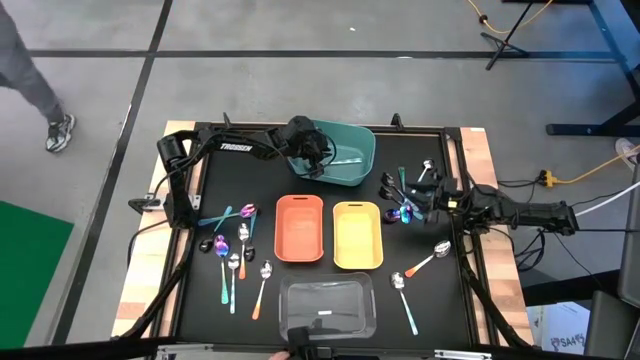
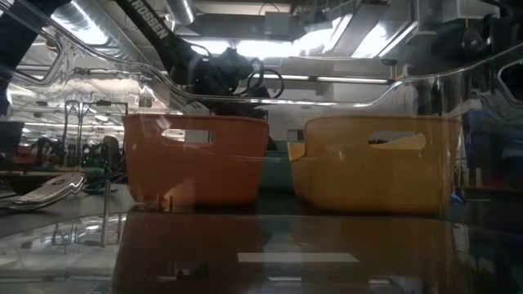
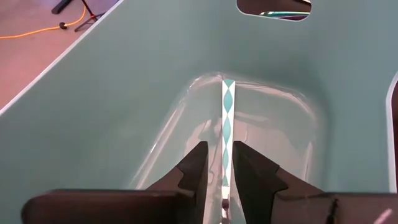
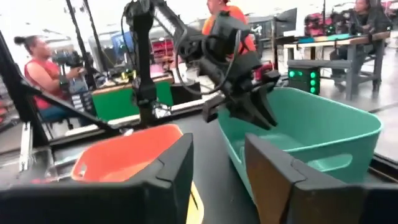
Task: Sort silverware by color (type)
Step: Put the white patterned spoon into the green bin
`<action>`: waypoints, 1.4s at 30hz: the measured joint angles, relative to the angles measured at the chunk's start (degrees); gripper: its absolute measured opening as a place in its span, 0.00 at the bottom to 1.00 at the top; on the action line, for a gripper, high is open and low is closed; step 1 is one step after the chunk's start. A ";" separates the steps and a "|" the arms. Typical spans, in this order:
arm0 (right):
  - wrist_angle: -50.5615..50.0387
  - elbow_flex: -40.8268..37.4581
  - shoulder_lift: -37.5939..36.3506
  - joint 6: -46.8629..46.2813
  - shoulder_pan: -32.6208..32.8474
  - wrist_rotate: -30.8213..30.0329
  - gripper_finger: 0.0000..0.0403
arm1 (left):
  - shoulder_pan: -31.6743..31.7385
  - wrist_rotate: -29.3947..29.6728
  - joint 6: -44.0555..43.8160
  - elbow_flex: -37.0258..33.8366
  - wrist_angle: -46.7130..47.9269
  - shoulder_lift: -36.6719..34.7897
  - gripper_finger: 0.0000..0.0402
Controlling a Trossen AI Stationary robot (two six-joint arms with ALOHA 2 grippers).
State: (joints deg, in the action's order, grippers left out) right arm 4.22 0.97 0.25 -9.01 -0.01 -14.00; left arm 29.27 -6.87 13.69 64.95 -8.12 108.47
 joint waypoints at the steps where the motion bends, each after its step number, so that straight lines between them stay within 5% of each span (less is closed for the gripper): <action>1: 0.11 0.29 -0.02 -0.02 -0.02 -0.04 0.38 | -0.08 0.00 0.00 0.00 0.00 0.00 0.17; 8: 0.14 4.80 0.00 -0.71 0.00 -4.61 0.53 | -1.30 0.04 0.00 -0.02 0.02 -1.70 0.17; 14: -0.27 11.36 3.52 -3.63 -0.02 -9.58 0.57 | -3.02 0.40 0.00 -0.02 0.13 -7.08 0.17; 21: -8.03 22.28 16.05 -9.38 -0.02 -21.12 0.56 | -4.52 0.44 0.00 -0.02 3.61 -16.67 0.17; 27: -25.73 34.51 28.85 -19.21 -0.09 -30.52 0.56 | -5.43 0.44 0.39 -0.02 11.36 -25.46 0.17; 34: -50.65 49.09 41.88 -34.21 -6.82 -26.57 0.56 | -5.83 0.42 0.35 -0.02 20.87 -33.12 0.17; 42: -65.63 58.11 52.99 -37.10 -21.83 -4.99 0.56 | -6.80 0.54 0.28 -0.02 28.66 -34.77 0.17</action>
State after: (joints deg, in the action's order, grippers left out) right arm -61.40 59.08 53.24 -46.12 -21.84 -18.99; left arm 22.46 -6.34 13.98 64.93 20.54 73.69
